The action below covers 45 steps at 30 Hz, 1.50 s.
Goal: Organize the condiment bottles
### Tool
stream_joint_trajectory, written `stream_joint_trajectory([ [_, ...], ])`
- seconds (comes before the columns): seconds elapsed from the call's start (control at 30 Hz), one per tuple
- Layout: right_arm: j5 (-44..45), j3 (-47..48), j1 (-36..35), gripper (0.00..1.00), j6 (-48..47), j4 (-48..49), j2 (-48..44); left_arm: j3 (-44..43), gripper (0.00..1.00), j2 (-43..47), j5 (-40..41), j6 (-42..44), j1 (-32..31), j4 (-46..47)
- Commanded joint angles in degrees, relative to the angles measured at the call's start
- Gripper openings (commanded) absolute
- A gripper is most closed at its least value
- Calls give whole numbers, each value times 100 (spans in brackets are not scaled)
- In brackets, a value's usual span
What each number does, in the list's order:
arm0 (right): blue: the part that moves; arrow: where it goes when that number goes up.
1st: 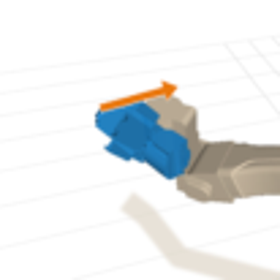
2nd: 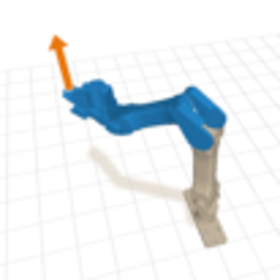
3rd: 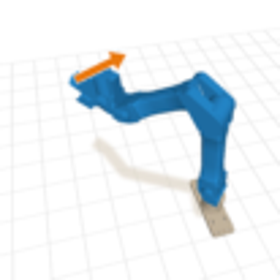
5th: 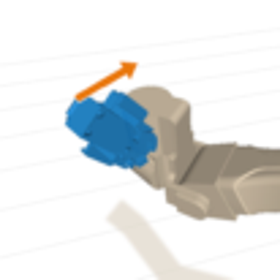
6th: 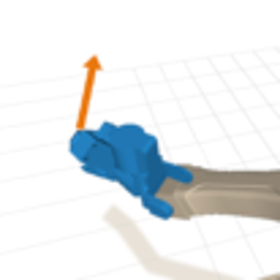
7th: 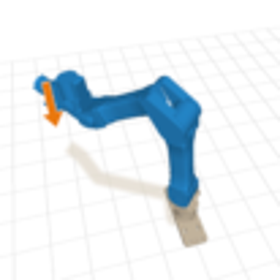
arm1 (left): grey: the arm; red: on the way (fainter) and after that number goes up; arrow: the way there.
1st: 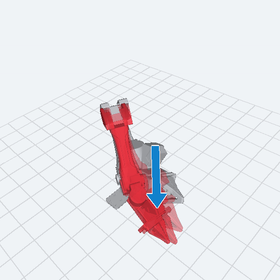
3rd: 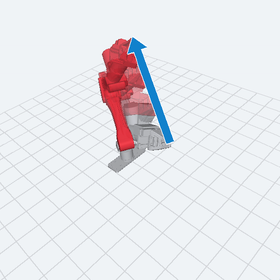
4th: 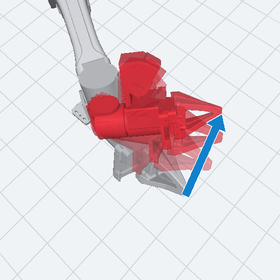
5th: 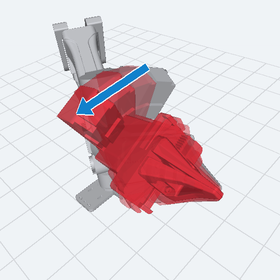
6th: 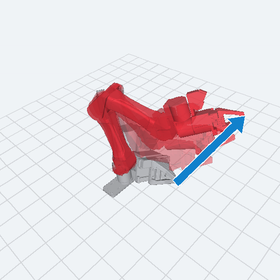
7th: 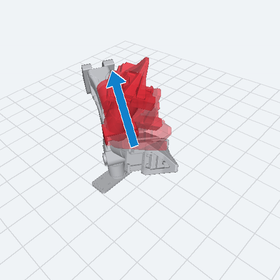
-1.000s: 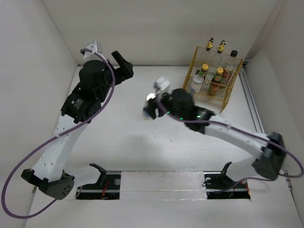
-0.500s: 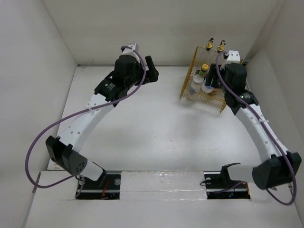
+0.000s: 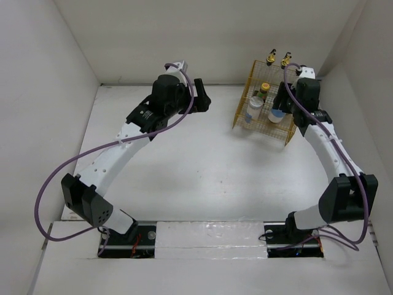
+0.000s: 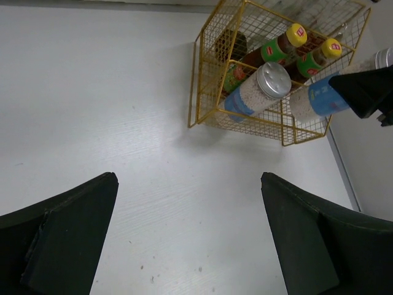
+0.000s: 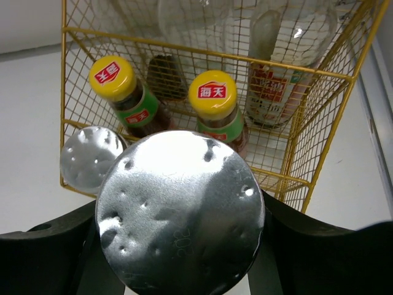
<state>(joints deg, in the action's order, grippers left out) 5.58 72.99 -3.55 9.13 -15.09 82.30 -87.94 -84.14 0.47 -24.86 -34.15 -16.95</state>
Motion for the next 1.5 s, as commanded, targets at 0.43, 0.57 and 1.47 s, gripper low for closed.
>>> stream_joint_trajectory([
  [0.43, 461, -373, -5, 39, 177, 1175, 628, 506, 100, 345, -434, 421, -39, 552],
  [0.57, 461, -373, -58, 48, 177, 1175, 831, 506, 100, 345, -329, 421, -39, 500],
  [1.47, 1121, 303, -1041, 100, 204, 42, -890, 207, 100, 801, 576, 307, -39, 341],
])
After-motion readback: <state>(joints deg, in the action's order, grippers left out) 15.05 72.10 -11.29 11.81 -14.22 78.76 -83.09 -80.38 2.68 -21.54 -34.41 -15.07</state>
